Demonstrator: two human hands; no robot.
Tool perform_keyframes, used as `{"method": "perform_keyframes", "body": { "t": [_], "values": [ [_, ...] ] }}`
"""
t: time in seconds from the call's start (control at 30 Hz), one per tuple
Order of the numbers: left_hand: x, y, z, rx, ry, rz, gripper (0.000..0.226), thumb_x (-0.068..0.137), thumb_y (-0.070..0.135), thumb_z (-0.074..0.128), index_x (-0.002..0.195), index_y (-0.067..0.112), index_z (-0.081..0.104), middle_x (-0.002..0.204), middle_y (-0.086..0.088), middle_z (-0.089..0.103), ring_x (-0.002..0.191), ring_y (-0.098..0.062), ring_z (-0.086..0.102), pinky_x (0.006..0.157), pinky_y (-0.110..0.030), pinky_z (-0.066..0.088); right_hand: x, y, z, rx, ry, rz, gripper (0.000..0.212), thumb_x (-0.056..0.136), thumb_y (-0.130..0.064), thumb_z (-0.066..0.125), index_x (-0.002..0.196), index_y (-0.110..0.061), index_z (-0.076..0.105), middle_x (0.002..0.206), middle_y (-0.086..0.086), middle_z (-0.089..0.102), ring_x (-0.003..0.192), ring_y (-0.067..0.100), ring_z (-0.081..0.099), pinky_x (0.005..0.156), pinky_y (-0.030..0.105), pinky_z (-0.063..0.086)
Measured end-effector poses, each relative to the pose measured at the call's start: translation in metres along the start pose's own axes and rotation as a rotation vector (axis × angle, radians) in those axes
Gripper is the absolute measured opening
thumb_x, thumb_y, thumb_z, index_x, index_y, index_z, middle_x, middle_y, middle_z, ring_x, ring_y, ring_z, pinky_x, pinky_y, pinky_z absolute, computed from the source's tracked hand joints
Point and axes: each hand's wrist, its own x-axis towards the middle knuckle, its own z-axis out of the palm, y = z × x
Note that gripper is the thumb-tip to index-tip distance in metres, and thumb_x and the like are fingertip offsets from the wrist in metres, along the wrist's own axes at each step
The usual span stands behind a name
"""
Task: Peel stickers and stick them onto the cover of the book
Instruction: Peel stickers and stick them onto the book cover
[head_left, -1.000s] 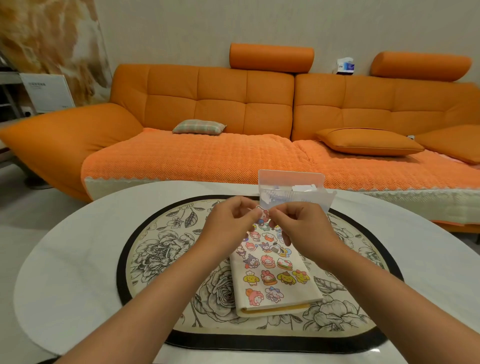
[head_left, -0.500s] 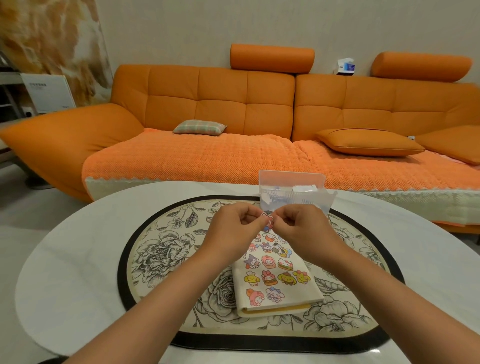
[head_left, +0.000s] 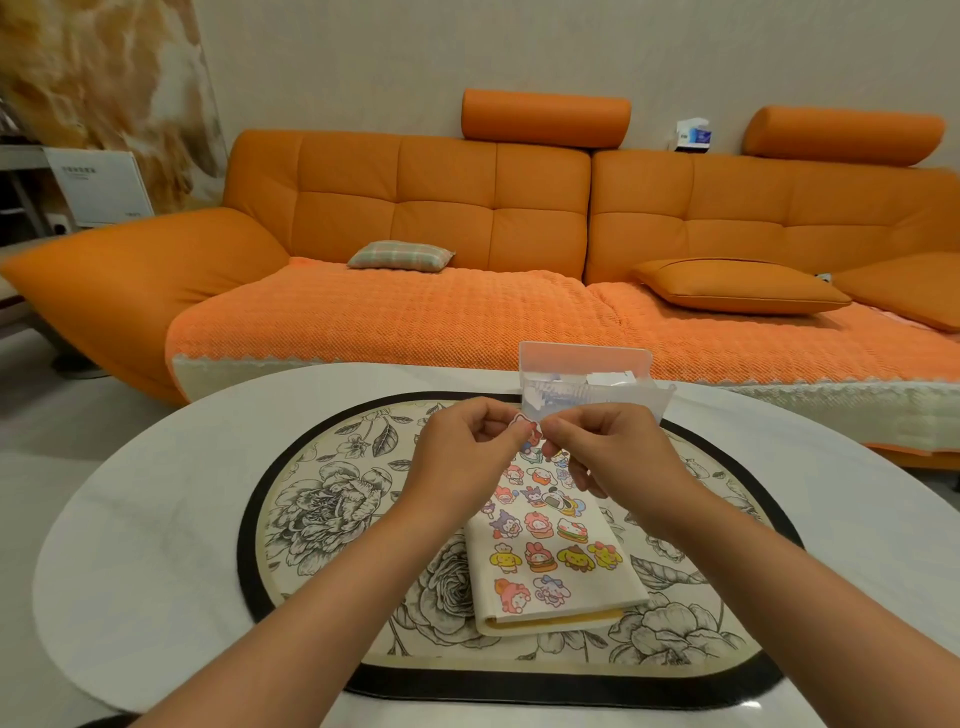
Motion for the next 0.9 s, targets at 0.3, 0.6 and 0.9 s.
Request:
{"method": "perform_keyframes", "body": {
  "t": [0.3, 0.6, 0.9],
  "values": [
    [0.0, -0.001, 0.0, 0.029, 0.019, 0.021, 0.011, 0.087, 0.023, 0.076, 0.079, 0.029, 0.071, 0.075, 0.007, 0.073, 0.07, -0.006, 0.067, 0.072, -0.034, 0.06, -0.001, -0.001, 0.0, -0.056, 0.006, 0.004, 0.021, 0.096, -0.022, 0.066, 0.082, -0.009, 0.074, 0.046, -0.01, 0.059, 0.038, 0.005, 0.042, 0.042, 0.016, 0.036],
    [-0.003, -0.001, 0.004, 0.029, 0.04, 0.042, 0.006, 0.086, 0.024, 0.076, 0.081, 0.027, 0.073, 0.076, 0.004, 0.074, 0.074, -0.013, 0.07, 0.071, -0.04, 0.061, -0.001, 0.003, 0.006, -0.082, 0.013, -0.014, 0.028, 0.099, -0.021, 0.06, 0.074, -0.012, 0.071, 0.049, 0.004, 0.054, 0.041, 0.013, 0.042, 0.043, 0.026, 0.035],
    [-0.003, 0.006, -0.002, -0.029, 0.007, 0.037, 0.009, 0.086, 0.019, 0.076, 0.08, 0.025, 0.073, 0.076, 0.003, 0.074, 0.076, -0.014, 0.071, 0.072, -0.035, 0.059, 0.0, -0.004, -0.005, 0.172, -0.13, 0.121, 0.018, 0.096, -0.02, 0.065, 0.096, -0.005, 0.075, 0.08, 0.001, 0.068, 0.051, 0.019, 0.054, 0.042, 0.027, 0.04]
  ]
}}
